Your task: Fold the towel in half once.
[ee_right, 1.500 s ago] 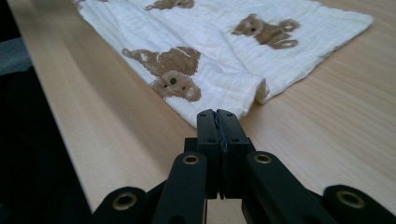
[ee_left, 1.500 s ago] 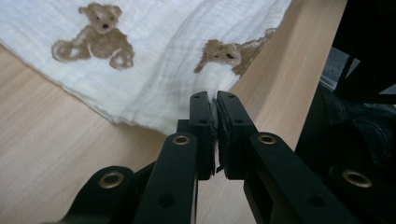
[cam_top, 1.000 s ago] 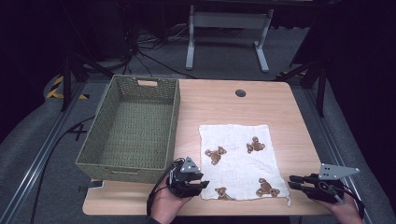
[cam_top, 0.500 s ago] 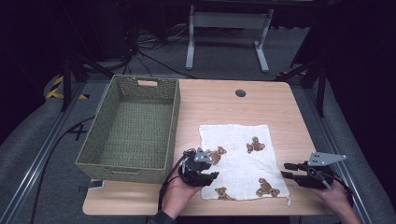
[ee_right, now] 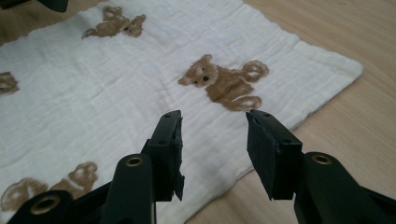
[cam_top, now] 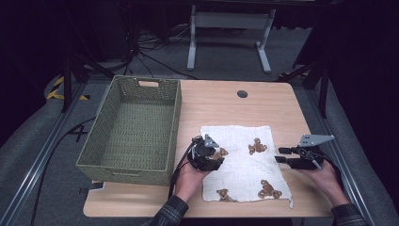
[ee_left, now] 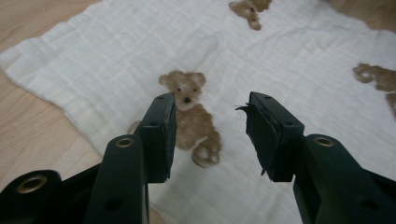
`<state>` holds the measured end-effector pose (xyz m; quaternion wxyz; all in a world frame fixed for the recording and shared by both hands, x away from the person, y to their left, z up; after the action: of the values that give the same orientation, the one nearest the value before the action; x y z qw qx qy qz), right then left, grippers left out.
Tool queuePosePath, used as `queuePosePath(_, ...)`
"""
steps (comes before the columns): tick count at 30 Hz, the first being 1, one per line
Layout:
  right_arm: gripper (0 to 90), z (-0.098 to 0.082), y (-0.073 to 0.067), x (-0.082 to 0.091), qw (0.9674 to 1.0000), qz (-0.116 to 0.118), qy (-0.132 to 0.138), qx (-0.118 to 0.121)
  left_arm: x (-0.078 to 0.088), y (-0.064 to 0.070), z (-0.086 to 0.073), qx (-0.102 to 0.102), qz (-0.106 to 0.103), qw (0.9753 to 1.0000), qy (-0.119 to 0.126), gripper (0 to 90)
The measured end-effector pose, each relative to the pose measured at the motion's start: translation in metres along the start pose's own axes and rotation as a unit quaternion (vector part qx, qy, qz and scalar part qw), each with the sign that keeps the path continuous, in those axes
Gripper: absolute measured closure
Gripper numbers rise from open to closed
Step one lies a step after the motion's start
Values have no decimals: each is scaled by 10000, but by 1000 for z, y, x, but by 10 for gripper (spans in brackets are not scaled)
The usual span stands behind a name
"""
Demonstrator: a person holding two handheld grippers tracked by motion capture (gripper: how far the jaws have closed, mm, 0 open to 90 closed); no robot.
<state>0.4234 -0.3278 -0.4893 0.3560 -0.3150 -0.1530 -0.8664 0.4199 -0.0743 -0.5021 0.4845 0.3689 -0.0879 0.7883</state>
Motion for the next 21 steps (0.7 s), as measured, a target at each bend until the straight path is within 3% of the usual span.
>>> queuePosePath(9,556,22,27,-26,9999,-125,-33,22,-10,-32,8,220,327,9992,-91,543)
queuePosePath(13,556,28,34,-34,9998,-184,-39,56,-12,-45,12,267,490,9984,-116,542)
queuePosePath(16,557,33,39,-42,9998,-203,67,53,-12,-56,15,263,638,9976,-6,542)
queuePosePath(18,553,34,42,-48,9997,-234,-60,98,-14,-61,14,364,696,9968,-127,542)
queuePosePath(21,556,40,48,-56,9996,-273,-50,78,-18,-69,18,424,776,9960,-109,542)
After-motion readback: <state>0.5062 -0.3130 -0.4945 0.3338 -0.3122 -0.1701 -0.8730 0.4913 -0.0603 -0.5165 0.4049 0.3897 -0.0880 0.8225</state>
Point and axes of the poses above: each handheld gripper's, and its own axes: x roughly backward along the jaws, z roughly out of its top, y roughly to its right, the point moved 10 cm from there along -x, roughly forward along the jaws, and after that the axes turned 8 degrees about -z, right-handed, at the moved point
